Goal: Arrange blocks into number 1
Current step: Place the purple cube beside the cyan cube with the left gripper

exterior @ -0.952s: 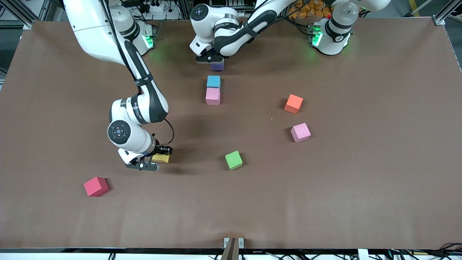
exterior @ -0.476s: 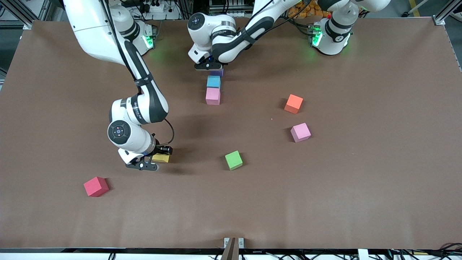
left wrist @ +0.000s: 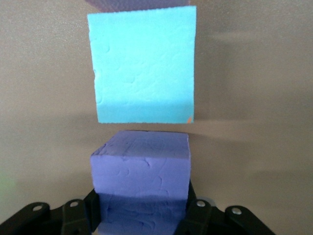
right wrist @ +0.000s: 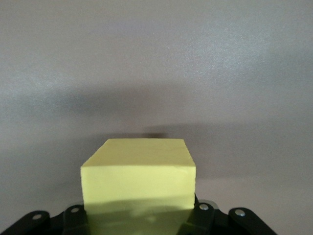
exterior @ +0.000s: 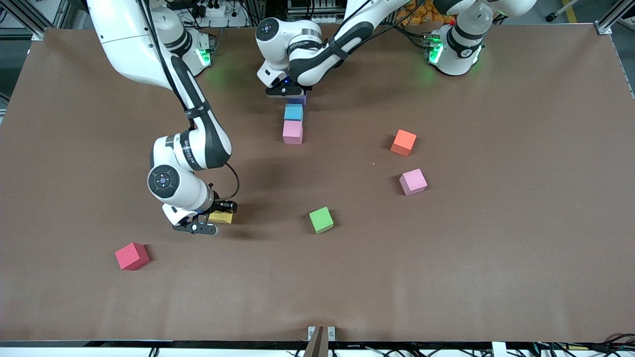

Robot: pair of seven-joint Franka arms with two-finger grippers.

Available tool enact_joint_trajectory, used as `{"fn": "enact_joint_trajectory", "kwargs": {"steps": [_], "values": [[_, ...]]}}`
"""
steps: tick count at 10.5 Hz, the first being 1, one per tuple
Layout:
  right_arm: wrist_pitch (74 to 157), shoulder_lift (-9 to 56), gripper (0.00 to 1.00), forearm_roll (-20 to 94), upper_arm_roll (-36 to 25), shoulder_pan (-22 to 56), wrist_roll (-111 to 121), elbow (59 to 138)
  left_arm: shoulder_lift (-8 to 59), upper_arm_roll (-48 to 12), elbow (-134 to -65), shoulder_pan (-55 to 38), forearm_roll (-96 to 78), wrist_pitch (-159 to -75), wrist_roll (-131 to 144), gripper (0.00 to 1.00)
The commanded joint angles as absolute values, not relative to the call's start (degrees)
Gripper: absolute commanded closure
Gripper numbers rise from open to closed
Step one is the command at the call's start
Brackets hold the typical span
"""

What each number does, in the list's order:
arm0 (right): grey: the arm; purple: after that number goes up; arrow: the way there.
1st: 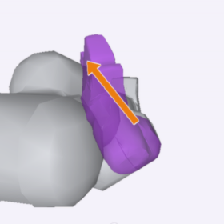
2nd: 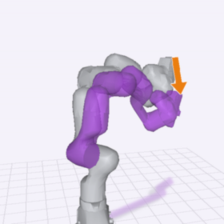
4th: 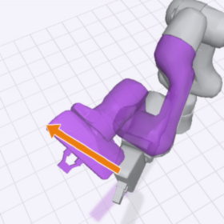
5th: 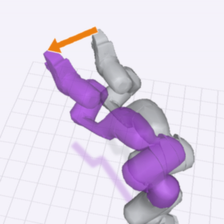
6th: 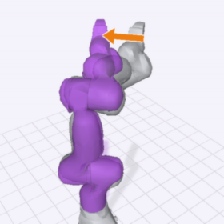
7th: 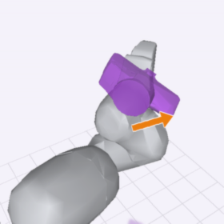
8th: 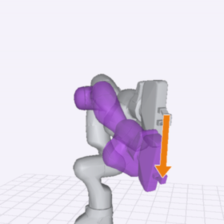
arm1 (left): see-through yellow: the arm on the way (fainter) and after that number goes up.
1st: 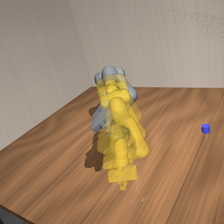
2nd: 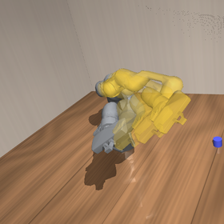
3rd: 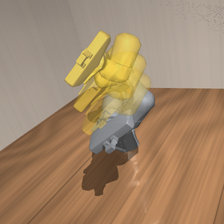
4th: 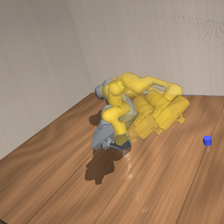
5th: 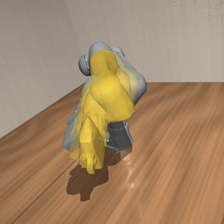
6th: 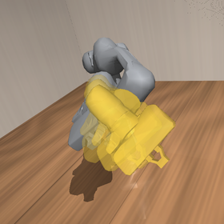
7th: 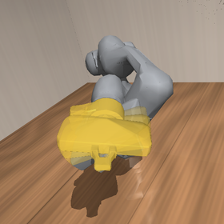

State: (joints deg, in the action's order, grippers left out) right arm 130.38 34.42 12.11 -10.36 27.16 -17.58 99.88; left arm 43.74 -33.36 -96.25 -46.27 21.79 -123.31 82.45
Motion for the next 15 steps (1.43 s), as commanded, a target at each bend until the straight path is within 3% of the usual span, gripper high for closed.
{"fn": "enact_joint_trajectory", "kwargs": {"steps": [1, 12, 13, 14, 15], "values": [[130.87, 32.52, 0.45, 12.83, -10.63, 27.60, -18.11, 101.78, 46.57, -32.87, -91.69, -47.20, 22.68, -122.34, 81.83, 1.00], [131.04, 32.52, 0.45, 15.28, -10.63, 27.69, -18.02, 101.51, 46.76, -32.78, -91.67, -46.50, 22.68, -119.97, 82.26, 1.00], [131.04, 32.52, 0.45, 15.29, -10.63, 28.03, -18.02, 101.43, 46.76, -32.78, -91.41, -46.41, 21.89, -119.97, 82.96, 0.27], [131.04, 32.52, 0.45, 15.29, -10.63, 28.04, -18.10, 101.51, 46.76, -32.78, -91.49, -46.49, 21.36, -119.97, 84.01, 0.00], [131.04, 32.52, 0.45, 15.29, -10.63, 28.04, -18.02, 101.51, 46.67, -32.78, -91.41, -46.49, 21.27, -119.97, 84.28, 0.00]]}}
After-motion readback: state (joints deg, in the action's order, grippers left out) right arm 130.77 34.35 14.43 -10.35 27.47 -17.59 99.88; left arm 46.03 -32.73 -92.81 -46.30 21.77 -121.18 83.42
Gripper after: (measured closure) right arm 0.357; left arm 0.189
